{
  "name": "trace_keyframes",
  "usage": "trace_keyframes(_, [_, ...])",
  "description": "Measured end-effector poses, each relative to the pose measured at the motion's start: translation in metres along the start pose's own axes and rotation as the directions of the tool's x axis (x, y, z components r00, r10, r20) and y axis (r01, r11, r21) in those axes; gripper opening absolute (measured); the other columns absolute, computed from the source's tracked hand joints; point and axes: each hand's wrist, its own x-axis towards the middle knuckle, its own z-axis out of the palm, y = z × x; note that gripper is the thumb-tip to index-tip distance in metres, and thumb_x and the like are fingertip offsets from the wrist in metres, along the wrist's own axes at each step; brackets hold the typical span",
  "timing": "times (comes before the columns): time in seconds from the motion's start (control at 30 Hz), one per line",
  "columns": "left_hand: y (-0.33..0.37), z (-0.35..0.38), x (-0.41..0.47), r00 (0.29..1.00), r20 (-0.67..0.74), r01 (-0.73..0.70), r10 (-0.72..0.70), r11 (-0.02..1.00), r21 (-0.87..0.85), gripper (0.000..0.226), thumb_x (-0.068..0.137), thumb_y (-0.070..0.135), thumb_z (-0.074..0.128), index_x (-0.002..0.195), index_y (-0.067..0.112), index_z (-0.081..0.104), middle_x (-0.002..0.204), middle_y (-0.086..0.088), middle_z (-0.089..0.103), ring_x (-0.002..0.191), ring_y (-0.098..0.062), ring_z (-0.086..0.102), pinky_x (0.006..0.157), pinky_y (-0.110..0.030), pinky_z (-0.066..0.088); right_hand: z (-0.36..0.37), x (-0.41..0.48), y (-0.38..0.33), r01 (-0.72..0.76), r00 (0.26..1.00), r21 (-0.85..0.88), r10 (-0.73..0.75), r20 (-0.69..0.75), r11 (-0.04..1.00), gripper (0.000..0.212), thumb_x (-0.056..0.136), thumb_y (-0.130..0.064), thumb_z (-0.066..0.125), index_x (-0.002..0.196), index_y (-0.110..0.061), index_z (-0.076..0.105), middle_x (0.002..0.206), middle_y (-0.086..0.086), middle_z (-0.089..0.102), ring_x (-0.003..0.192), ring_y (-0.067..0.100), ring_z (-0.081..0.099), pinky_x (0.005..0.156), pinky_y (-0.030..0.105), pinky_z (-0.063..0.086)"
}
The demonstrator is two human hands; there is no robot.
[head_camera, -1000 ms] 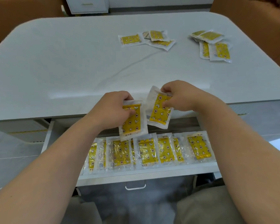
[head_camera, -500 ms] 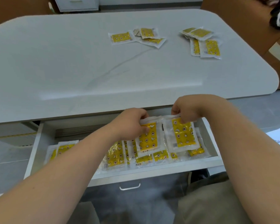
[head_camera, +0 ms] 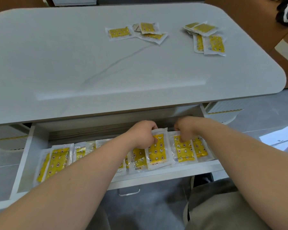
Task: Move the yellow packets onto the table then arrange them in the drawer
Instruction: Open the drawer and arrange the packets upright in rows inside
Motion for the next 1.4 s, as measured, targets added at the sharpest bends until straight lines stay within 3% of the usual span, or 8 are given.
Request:
trace_keyframes(0.3, [-0.006, 0.012, 0.003, 0.995, -0.058, -0.068, 0.076, 0.988, 0.138, 0.04, 0.088, 0.028, 0.075, 0.124, 0.029, 0.058, 0.117, 0.006, 0.063, 0.102, -0.016, 0.06, 0.083, -0.032, 0.055, -0.004, -0.004, -0.002, -0.096, 0.993, -0.044, 0.093, -0.067, 0.994, 0.051, 0.081, -0.034, 0.082, 0.124, -0.018, 0.06, 0.105, 0.001, 0.065, 0.091, 0.022, 0.061, 0.077, 0.033, 0.052])
trace_keyframes(0.5, [-0.011, 0.022, 0.002, 0.937, -0.205, -0.147, 0.282, 0.853, 0.5, 0.045, 0.087, 0.04, 0.068, 0.129, 0.029, 0.059, 0.124, 0.002, 0.055, 0.122, -0.022, 0.047, 0.105, -0.041, 0.04, -0.022, -0.013, -0.011, -0.099, 0.991, -0.074, 0.092, -0.098, 0.992, 0.016, 0.093, -0.006, 0.061, 0.079, -0.011, 0.056, 0.078, 0.003, 0.053, 0.076, 0.019, 0.055, 0.075, 0.032, 0.047])
trace_keyframes(0.73, [0.002, 0.003, -0.009, 0.92, -0.256, -0.197, 0.297, 0.914, 0.354, 0.032, 0.09, 0.04, 0.063, 0.12, 0.027, 0.061, 0.11, 0.005, 0.062, 0.102, -0.019, 0.06, 0.086, -0.038, 0.054, -0.05, -0.039, -0.025, 0.011, 0.991, -0.082, -0.022, -0.131, 0.997, 0.019, 0.094, -0.007, 0.055, 0.076, -0.012, 0.057, 0.077, 0.003, 0.058, 0.072, 0.018, 0.057, 0.071, 0.03, 0.051])
trace_keyframes(0.87, [0.021, -0.027, -0.03, 0.844, -0.435, -0.247, 0.313, 0.948, 0.202, 0.012, 0.096, 0.04, 0.061, 0.102, 0.03, 0.065, 0.085, 0.014, 0.067, 0.077, -0.005, 0.061, 0.07, -0.031, 0.055, -0.077, -0.065, -0.02, 0.103, 0.995, 0.289, -0.093, -0.047, 0.952, 0.019, 0.094, -0.003, 0.053, 0.091, -0.005, 0.071, 0.086, 0.01, 0.076, 0.079, 0.021, 0.075, 0.075, 0.034, 0.062])
trace_keyframes(0.93, [0.027, -0.048, -0.037, 0.777, -0.576, -0.227, 0.252, 0.967, 0.117, 0.01, 0.097, 0.042, 0.06, 0.097, 0.032, 0.063, 0.077, 0.016, 0.064, 0.07, -0.002, 0.059, 0.065, -0.024, 0.05, -0.089, -0.075, -0.01, 0.164, 0.978, 0.417, -0.093, -0.186, 0.894, 0.021, 0.094, 0.0, 0.05, 0.085, -0.007, 0.068, 0.084, 0.011, 0.076, 0.078, 0.021, 0.076, 0.078, 0.035, 0.062])
trace_keyframes(1.07, [0.026, -0.093, -0.002, 0.653, -0.733, -0.177, 0.19, 0.979, 0.097, 0.009, 0.098, 0.038, 0.056, 0.098, 0.03, 0.061, 0.081, 0.015, 0.061, 0.077, -0.007, 0.058, 0.066, -0.029, 0.045, -0.102, -0.055, 0.016, 0.157, 0.77, 0.456, 0.18, -0.611, 0.876, 0.024, 0.091, -0.004, 0.045, 0.093, -0.016, 0.065, 0.098, 0.003, 0.067, 0.091, 0.025, 0.065, 0.083, 0.04, 0.057])
trace_keyframes(1.23, [0.012, -0.14, 0.093, 0.642, -0.739, -0.031, 0.204, 0.97, 0.241, 0.037, 0.098, 0.035, 0.055, 0.13, 0.016, 0.056, 0.129, -0.003, 0.059, 0.119, -0.026, 0.052, 0.099, -0.041, 0.044, -0.113, 0.023, 0.061, 0.035, 0.448, 0.486, 0.421, -0.789, 0.873, 0.036, 0.097, -0.02, 0.05, 0.132, -0.015, 0.053, 0.135, 0.011, 0.05, 0.125, 0.032, 0.045, 0.098, 0.044, 0.039])
trace_keyframes(1.4, [0.005, -0.182, 0.168, 0.659, -0.74, 0.204, 0.134, 0.915, 0.347, 0.063, 0.096, 0.048, 0.048, 0.145, 0.009, 0.043, 0.151, -0.013, 0.043, 0.138, -0.034, 0.038, 0.108, -0.049, 0.037, -0.139, 0.078, 0.117, -0.163, 0.418, 0.512, 0.529, -0.739, 0.843, 0.058, 0.103, -0.044, 0.037, 0.151, -0.011, 0.034, 0.161, 0.013, 0.027, 0.15, 0.032, 0.02, 0.117, 0.052, 0.023])
